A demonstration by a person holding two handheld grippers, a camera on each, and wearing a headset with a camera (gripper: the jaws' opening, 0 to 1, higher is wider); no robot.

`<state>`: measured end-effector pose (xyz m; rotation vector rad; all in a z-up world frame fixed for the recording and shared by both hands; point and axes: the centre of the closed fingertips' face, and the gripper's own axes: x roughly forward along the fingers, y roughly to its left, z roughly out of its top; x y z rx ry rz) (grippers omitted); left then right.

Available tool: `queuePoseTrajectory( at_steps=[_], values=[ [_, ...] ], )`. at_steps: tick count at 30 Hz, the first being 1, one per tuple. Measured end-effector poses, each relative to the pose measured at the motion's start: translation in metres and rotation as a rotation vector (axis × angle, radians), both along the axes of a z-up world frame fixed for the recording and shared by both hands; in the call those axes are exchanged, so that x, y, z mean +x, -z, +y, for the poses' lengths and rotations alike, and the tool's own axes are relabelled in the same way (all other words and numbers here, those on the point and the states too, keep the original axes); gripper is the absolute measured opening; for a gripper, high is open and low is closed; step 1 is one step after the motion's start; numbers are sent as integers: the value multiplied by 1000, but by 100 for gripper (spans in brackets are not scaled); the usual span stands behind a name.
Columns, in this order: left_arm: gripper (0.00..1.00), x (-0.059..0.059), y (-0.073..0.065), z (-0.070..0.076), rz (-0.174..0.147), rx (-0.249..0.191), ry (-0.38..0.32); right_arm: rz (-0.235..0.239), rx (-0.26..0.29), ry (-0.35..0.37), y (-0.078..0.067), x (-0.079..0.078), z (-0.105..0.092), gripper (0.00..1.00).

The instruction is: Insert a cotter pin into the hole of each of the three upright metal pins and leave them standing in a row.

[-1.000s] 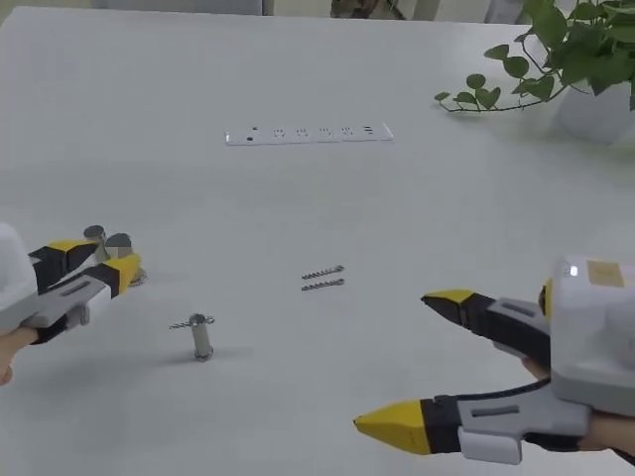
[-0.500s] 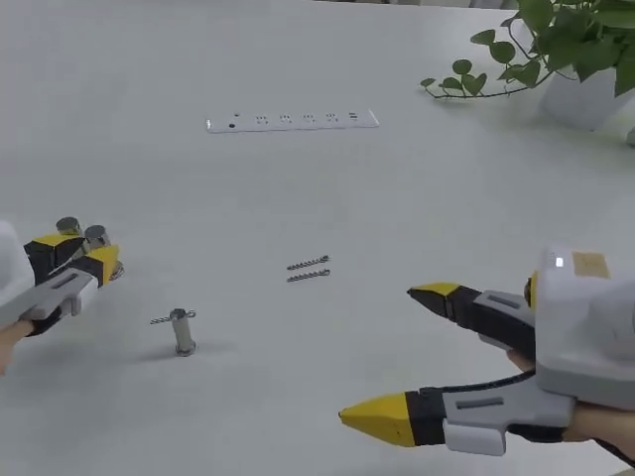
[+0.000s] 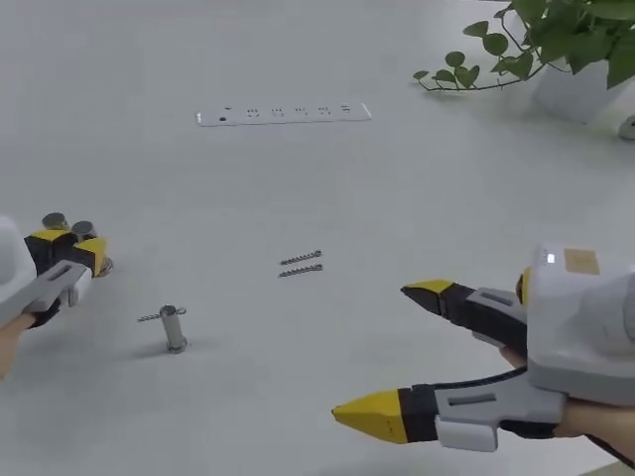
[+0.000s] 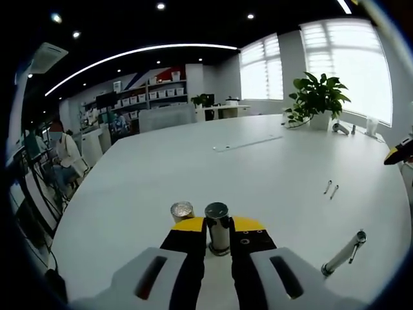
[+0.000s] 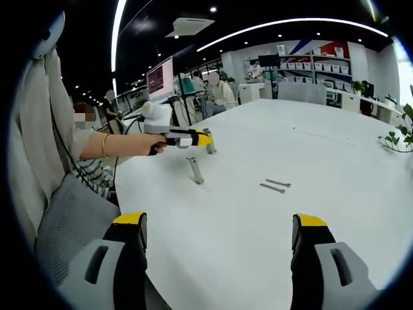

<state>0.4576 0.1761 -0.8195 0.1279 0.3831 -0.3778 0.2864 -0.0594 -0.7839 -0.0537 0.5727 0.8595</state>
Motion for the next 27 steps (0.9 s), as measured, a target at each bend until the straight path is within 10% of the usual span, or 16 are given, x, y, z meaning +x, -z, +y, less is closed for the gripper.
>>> queuePoseTrajectory(
  at_steps=[27],
  values=[
    [10, -23, -5, -3, 3, -34, 50, -8, 1, 6, 0, -2, 1, 94]
  ],
)
